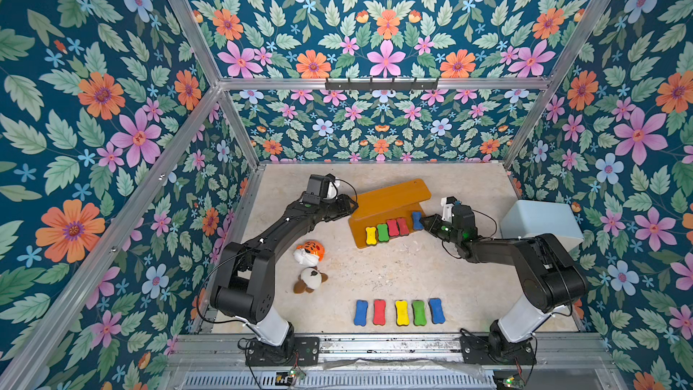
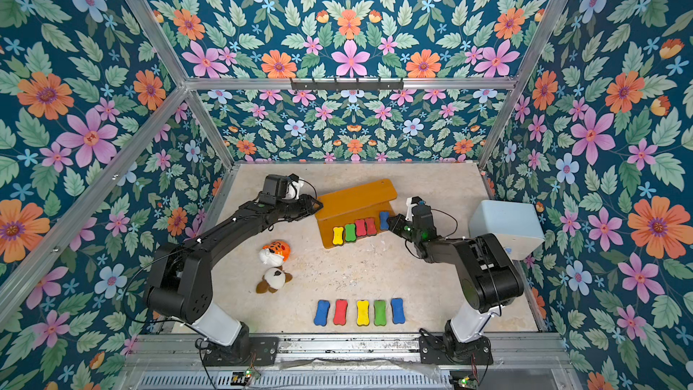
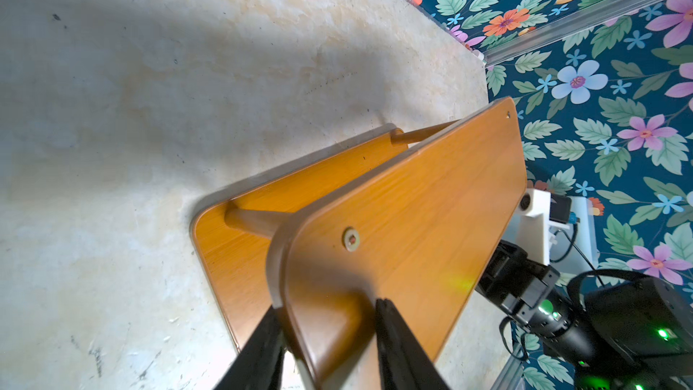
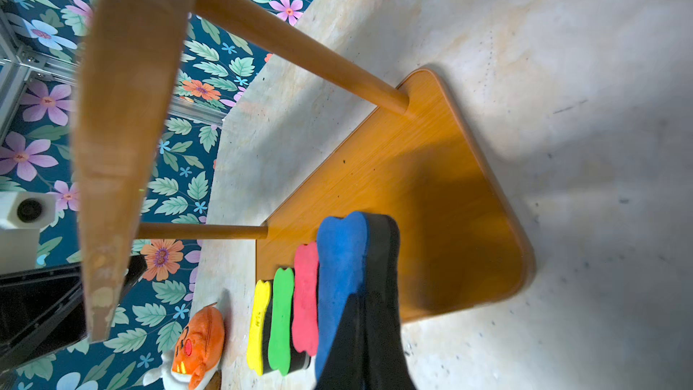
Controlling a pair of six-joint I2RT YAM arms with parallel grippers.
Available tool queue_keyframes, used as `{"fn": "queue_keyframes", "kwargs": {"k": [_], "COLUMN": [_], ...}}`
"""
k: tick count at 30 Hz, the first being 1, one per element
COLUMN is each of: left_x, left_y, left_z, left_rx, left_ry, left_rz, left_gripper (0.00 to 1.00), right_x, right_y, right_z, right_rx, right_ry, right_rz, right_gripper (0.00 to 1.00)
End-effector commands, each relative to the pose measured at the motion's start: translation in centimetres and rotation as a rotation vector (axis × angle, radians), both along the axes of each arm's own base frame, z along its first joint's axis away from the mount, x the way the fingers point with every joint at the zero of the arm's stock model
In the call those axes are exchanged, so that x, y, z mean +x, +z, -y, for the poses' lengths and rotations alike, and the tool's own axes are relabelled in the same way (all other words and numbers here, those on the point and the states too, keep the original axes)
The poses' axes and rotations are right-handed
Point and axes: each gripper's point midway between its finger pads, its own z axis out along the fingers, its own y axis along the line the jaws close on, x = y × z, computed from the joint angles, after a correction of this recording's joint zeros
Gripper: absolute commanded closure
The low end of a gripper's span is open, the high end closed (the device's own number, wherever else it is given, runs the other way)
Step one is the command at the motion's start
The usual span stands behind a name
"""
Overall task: Remove the whiteboard erasers from the shelf
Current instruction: Adjust the shelf at the center of the board, then place the whiteboard eraser at the center of the board.
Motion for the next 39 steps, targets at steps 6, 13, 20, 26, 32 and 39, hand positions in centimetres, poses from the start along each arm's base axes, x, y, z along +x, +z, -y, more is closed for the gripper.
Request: {"fn": "queue_keyframes", "kwargs": {"k": [6, 13, 20, 26, 32, 39], "left_x": [1.4, 0.0, -1.5, -2.7, -3.4, -3.5], "left_y": [1.1, 1.7, 2.5, 2.0, 1.8, 1.5], "left_z": [0.4, -0.8, -1.5, -1.3, -1.2, -1.0], "left_rx": [0.001, 0.036, 0.044, 0.025, 0.014, 0.008], "left_ry": [-0.004, 0.02, 0.011, -0.013, -0.027, -0.041], "left_rz": [0.023, 0.055, 0.081, 0.067, 0.068, 0.068], "left_gripper": [0.56, 0.36, 0.26, 0.26, 0.26, 0.26], "right_x": [-3.8, -9.7, -14.5, -16.7, -17.9, -18.3], "right_y": [0.2, -0.7, -2.6, -3.7, -4.9, -5.6], "right_z": [1.4, 2.9, 3.7, 3.4, 3.3, 4.1], "right_rx": [-0.038, -0.111, -0.132, -0.138, -0.149, -0.184], "right_ry": [-0.006, -0.014, -0.015, -0.001, 0.002, -0.008], "right_rz": [-0.043, -0.111, -0.19, -0.23, -0.264, -0.267], "right_gripper": [0.98, 1.0, 1.0, 1.0, 1.0, 1.0]}}
